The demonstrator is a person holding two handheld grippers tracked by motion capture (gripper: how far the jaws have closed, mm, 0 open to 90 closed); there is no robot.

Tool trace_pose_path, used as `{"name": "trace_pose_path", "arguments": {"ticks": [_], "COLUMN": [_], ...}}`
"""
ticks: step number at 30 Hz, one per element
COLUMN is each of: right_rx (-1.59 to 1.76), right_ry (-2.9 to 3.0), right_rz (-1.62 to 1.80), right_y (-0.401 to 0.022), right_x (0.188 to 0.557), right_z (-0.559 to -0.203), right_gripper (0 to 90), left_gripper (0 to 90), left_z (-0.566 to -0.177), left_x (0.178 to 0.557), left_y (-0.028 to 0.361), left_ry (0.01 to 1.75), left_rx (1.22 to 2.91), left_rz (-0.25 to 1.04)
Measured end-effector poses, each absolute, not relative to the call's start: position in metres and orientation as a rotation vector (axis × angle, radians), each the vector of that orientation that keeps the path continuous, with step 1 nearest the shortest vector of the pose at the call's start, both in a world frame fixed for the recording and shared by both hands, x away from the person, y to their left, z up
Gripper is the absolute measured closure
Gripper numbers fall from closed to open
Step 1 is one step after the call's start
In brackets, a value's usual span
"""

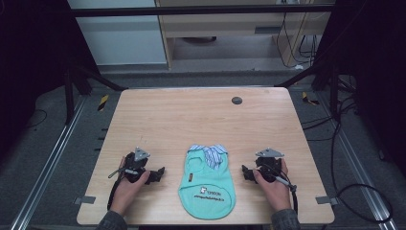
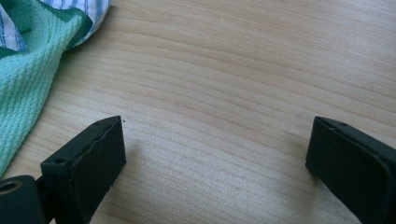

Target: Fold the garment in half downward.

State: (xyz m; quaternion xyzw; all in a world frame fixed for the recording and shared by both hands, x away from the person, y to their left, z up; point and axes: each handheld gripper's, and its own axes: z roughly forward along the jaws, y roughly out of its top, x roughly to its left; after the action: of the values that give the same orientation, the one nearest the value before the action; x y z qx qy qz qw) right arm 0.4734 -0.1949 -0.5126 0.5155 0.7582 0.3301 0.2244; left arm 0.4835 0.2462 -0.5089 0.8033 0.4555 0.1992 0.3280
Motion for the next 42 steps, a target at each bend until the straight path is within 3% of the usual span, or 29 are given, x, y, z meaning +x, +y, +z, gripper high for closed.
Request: {"name": "trace_pose_path", "arguments": {"ticks": [30,42], "right_rx": [1.466,1.331], "right_ry": [2.049,2.188], "right_rz": [0.889,0.939], "right_y": [-0.191,-0.159], "right_x": [0.474,0.488], "right_z": [-0.512,-0.484], "right_gripper": [4.4,19.7], "left_gripper": [0.0,5.5], "left_z": [-0.509,-0.489], "left_x": [0.482,0.504], "left_y": [0.246,0.223], "left_ry": [1.17,1.071], "left_rx": [2.111,2.187], "left_rz": [0.518,0.456]}}
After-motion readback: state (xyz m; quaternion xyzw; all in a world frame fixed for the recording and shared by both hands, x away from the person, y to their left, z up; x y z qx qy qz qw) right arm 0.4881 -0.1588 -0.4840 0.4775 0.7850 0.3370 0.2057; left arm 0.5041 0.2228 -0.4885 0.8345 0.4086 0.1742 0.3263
